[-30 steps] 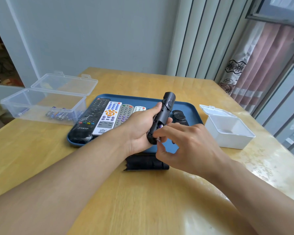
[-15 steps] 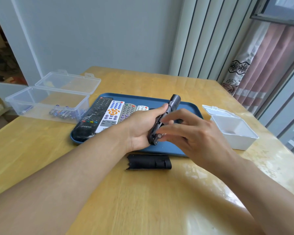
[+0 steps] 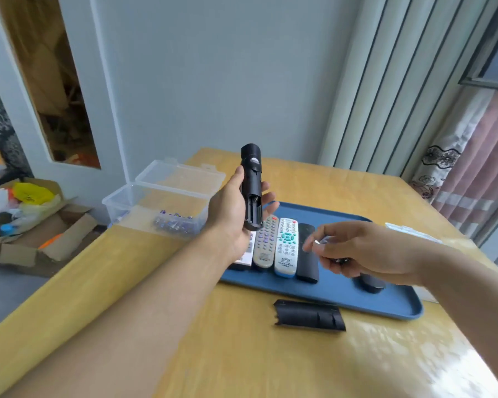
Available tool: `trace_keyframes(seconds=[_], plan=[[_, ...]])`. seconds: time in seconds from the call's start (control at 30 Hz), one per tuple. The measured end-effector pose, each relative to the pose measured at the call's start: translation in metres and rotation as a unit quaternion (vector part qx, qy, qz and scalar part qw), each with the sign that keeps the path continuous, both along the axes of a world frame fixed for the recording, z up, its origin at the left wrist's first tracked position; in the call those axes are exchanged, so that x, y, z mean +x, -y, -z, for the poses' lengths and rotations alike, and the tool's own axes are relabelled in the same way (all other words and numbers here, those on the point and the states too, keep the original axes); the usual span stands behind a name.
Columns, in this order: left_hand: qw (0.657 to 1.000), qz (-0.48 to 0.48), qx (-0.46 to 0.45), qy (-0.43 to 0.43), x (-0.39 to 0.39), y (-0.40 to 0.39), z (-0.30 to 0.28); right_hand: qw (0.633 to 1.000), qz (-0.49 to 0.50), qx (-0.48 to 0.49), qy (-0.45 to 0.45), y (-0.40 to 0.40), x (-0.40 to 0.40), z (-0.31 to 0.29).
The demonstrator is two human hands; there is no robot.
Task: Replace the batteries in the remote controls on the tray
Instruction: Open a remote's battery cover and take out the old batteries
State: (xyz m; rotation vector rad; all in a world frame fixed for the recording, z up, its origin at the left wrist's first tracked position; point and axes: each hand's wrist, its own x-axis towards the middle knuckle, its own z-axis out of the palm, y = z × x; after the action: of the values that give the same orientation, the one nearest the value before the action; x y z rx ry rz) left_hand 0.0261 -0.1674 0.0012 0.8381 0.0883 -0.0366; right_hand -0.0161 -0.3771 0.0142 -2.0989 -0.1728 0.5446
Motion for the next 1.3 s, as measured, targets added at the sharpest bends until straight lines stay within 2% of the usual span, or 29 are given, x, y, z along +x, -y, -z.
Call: trace_keyframes(seconds=[0.13, 0.23, 0.37, 0.5, 0.6, 0.83, 1.07, 1.23, 1.3], plan=[[0.991, -0.125, 0.022, 0.027, 0.027, -0.08, 0.0, 0.995, -0.074, -0.045, 0.046, -0.065, 0.036, -0.019], [0.969, -0.237, 0.068, 0.035, 0.044, -0.136, 0.008, 0.982, -0.082, -0.111, 0.133, -0.126, 0.073, -0.023], [0.931, -0.343, 0.123, 0.032, 0.05, -0.177, 0.027, 0.903, -0.183, -0.245, 0.302, -0.213, 0.114, -0.02], [0.928, -0.352, 0.114, 0.056, 0.053, -0.181, 0.028, 0.821, -0.284, -0.343, 0.357, -0.276, 0.141, -0.005], [0.927, -0.359, 0.095, 0.053, 0.053, -0.182, 0.027, 0.793, -0.309, -0.388, 0.354, -0.3, 0.152, 0.002], [0.93, -0.367, 0.025, -0.004, 0.055, -0.19, 0.027, 0.771, -0.333, -0.442, 0.314, -0.31, 0.149, 0.004], [0.929, -0.367, 0.034, -0.008, 0.056, -0.189, 0.03, 0.76, -0.332, -0.439, 0.345, -0.301, 0.15, 0.012], [0.932, -0.36, 0.045, 0.001, 0.051, -0.182, 0.029, 0.812, -0.264, -0.386, 0.348, -0.282, 0.14, -0.003], [0.936, -0.35, 0.05, 0.009, 0.047, -0.176, 0.028, 0.822, -0.238, -0.367, 0.365, -0.261, 0.138, -0.016]])
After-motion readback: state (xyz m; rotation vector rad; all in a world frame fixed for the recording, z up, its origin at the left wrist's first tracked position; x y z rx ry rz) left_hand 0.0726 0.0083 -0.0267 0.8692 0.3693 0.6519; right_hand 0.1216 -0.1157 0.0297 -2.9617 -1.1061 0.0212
